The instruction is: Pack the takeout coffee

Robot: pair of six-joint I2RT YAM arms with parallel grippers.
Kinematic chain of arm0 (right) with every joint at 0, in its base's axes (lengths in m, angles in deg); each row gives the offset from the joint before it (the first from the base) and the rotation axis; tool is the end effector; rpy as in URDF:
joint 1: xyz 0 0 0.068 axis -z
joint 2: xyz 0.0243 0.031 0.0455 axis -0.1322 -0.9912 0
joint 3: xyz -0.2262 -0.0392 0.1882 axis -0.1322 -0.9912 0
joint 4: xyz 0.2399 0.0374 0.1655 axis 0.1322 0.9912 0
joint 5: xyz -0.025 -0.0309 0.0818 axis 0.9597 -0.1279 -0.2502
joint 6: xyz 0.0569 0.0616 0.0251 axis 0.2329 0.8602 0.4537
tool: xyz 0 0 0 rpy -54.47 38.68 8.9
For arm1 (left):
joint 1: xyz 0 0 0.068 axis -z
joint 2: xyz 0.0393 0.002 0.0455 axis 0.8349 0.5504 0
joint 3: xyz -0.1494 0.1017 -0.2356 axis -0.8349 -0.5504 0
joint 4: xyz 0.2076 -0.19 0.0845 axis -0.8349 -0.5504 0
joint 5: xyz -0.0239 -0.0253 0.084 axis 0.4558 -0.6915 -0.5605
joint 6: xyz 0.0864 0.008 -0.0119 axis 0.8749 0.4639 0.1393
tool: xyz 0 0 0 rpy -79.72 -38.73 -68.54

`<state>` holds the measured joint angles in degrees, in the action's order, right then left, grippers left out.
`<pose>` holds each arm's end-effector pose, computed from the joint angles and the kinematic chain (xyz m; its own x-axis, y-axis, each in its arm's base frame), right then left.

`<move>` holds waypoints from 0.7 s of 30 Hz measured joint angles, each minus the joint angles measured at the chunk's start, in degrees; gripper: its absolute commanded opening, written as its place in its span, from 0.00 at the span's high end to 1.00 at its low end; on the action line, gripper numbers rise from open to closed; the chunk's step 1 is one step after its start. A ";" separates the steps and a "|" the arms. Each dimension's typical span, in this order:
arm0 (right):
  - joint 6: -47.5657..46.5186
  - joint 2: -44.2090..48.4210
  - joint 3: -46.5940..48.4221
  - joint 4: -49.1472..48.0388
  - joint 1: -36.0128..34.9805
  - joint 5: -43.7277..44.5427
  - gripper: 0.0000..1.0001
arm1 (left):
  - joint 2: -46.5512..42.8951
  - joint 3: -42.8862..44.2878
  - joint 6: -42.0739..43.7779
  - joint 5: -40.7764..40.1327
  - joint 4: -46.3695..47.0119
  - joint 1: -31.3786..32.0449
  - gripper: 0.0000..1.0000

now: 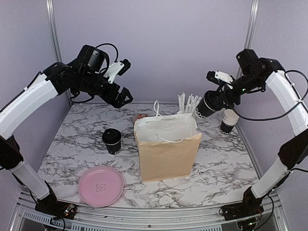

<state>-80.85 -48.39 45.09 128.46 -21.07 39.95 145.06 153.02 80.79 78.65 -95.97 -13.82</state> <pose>0.3222 0.1073 0.4328 -0.1578 -0.7948 -0.5860 -0.8970 0.3635 -0.2515 0.3018 -0.2762 0.4432 -0.3048 0.4512 -0.8387 0.7041 0.6998 0.1206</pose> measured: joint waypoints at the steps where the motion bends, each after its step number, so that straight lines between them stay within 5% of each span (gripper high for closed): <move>1: 0.35 -0.07 1.14 -0.22 -0.07 -0.13 0.52 | 0.13 0.81 -0.02 -0.57 0.26 -0.07 0.01; 11: 3.30 -3.52 22.75 -2.99 -0.48 -4.50 0.52 | -0.83 4.37 -0.50 -5.18 1.46 -0.11 0.01; 21: 5.97 -1.55 23.08 -9.38 -3.41 -18.58 0.52 | -4.79 -0.50 -0.90 -6.40 1.64 -0.11 0.01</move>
<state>-74.88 -49.94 68.17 119.09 -24.48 21.37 140.27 152.51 79.89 72.24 -94.33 -13.93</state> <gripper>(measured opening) 0.693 0.988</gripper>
